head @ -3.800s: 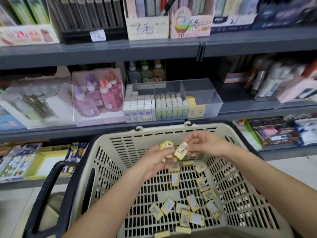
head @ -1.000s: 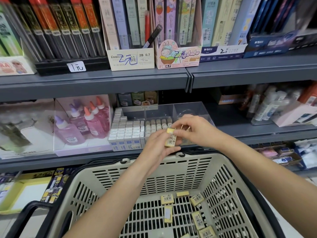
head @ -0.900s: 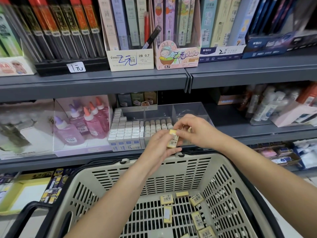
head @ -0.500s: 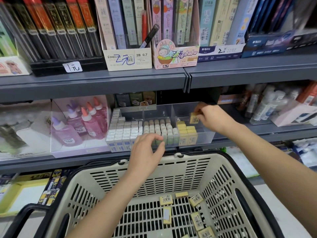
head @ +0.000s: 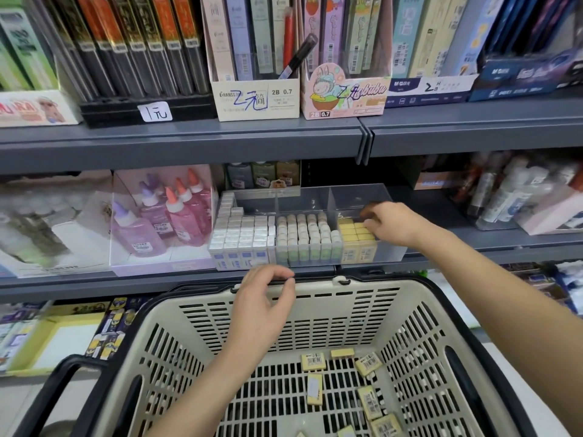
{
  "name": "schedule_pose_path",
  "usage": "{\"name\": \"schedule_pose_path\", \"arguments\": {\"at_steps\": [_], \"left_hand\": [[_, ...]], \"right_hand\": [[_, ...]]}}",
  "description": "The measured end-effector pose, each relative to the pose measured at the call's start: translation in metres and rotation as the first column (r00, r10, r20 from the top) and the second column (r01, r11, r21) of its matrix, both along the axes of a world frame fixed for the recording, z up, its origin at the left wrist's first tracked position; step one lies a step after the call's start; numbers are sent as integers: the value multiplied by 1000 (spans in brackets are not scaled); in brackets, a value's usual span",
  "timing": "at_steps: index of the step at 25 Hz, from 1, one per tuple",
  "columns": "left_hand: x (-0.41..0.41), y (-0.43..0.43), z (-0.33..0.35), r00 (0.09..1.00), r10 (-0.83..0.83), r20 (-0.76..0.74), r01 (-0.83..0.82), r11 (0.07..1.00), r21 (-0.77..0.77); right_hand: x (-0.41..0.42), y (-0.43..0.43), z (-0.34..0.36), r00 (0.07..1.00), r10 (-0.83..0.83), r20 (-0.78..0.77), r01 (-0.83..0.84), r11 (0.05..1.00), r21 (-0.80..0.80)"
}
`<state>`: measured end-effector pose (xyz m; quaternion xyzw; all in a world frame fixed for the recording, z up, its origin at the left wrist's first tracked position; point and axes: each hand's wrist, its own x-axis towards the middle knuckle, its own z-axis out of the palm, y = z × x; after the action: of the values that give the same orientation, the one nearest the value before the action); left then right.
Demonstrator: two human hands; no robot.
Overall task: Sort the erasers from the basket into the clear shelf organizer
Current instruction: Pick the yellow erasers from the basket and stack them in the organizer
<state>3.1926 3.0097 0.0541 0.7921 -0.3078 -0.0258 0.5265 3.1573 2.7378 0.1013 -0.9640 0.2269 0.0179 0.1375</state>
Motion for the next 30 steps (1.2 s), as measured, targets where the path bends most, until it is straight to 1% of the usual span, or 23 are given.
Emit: {"name": "schedule_pose_path", "arguments": {"at_steps": [2,4,6,7,8,9,10,11,12,13,14,15,16,19,21,24,26,27,28,30], "left_hand": [[-7,9,-6,996,-48,-72,44,998,-53],[-11,17,-15,982,-126,-143,124,992,-27],[-12,21,-28,958,-204,-199,227,969,98],[-12,22,-37,947,-226,-227,268,947,176],[-13,23,-47,938,-230,-259,292,927,235],[-14,23,-57,930,-223,-293,305,912,274],[-17,24,-67,919,-214,-332,319,898,304],[-19,24,-76,907,-209,-365,337,881,331],[-20,24,-84,898,-208,-387,355,863,360],[-21,24,-90,892,-208,-403,370,846,384],[-21,24,-96,889,-204,-411,377,835,401],[-21,25,-100,888,-196,-417,377,829,414],[-21,25,-104,888,-181,-423,371,826,424],[-21,29,-116,876,-125,-467,357,818,451],[-21,32,-125,854,-107,-509,365,820,441],[-23,32,-134,812,-88,-577,379,832,406],[-25,30,-139,795,-69,-602,371,840,395],[-27,29,-141,791,-53,-610,360,846,394],[-30,28,-142,781,-40,-623,354,851,389],[-33,28,-144,754,-73,-652,403,836,372]], "right_hand": [[-14,5,6,987,-73,142,69,997,30],[-36,24,11,932,-125,339,93,990,109],[-62,52,10,837,-162,523,66,978,197],[-73,68,3,812,-175,557,38,968,248],[-83,85,-8,826,-174,536,11,956,293],[-89,100,-23,879,-142,455,-10,949,316],[-93,113,-41,949,-76,307,-25,950,312],[-94,122,-61,993,1,121,-35,959,283],[-92,126,-81,996,56,-65,-40,973,226],[-90,127,-100,971,87,-224,-52,986,155],[-87,125,-116,938,96,-334,-68,993,92],[-85,123,-131,919,85,-385,-72,996,49],[-83,121,-143,915,65,-398,-59,998,25],[-84,126,-180,935,13,-355,-38,997,-63],[-86,128,-194,926,-21,-378,-20,995,-103],[-90,123,-198,912,-75,-403,65,997,-39],[-92,123,-195,923,-41,-383,78,994,82],[-92,126,-193,938,-4,-347,73,980,187],[-91,131,-190,956,29,-292,68,946,317],[-86,144,-181,986,28,-165,73,817,573]]}}
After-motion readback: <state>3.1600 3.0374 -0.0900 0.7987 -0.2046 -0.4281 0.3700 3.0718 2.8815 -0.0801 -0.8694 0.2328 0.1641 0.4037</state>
